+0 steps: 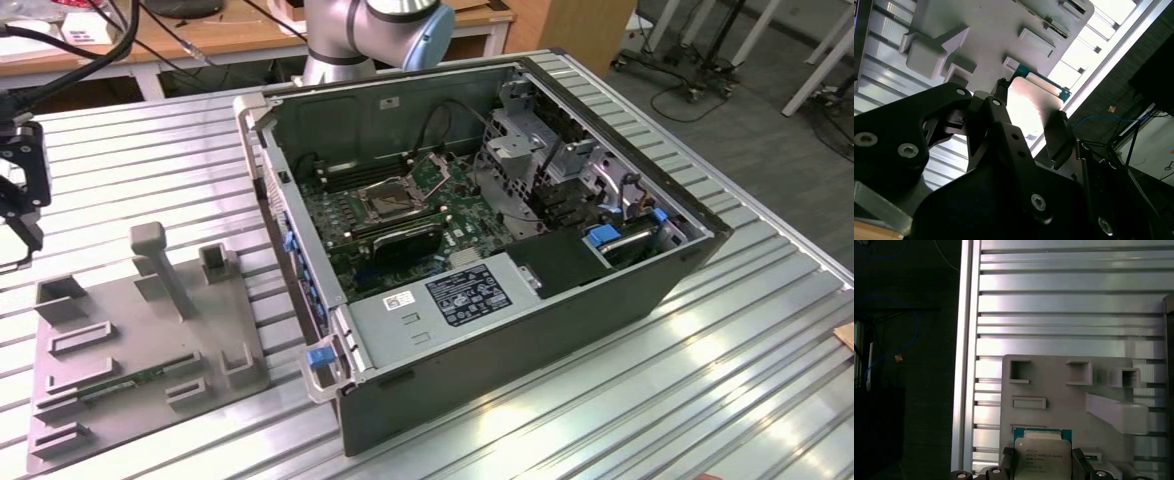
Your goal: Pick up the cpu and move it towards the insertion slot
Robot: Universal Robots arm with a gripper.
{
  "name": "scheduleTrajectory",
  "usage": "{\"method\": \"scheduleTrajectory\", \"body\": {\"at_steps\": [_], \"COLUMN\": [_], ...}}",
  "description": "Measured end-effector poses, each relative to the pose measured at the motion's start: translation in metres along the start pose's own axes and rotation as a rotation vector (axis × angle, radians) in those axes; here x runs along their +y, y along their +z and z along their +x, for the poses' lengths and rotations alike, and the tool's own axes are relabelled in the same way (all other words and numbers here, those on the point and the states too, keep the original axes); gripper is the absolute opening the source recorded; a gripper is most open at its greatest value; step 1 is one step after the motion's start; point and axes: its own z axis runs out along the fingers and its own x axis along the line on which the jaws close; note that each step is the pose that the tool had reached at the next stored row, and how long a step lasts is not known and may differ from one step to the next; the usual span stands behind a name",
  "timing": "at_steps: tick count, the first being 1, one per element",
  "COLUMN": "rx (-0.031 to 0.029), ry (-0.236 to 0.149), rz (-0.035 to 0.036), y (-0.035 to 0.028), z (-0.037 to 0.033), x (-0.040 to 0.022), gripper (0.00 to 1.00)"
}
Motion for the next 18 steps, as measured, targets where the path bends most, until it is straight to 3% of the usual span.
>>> {"method": "scheduleTrajectory", "body": {"at_steps": [18], "rx": [0.0001], "ry": [0.000], "rz": [0.0000], "y": [-0.0001], "z": [-0.0075], "x": [-0.0001], "gripper": [0.54]}}
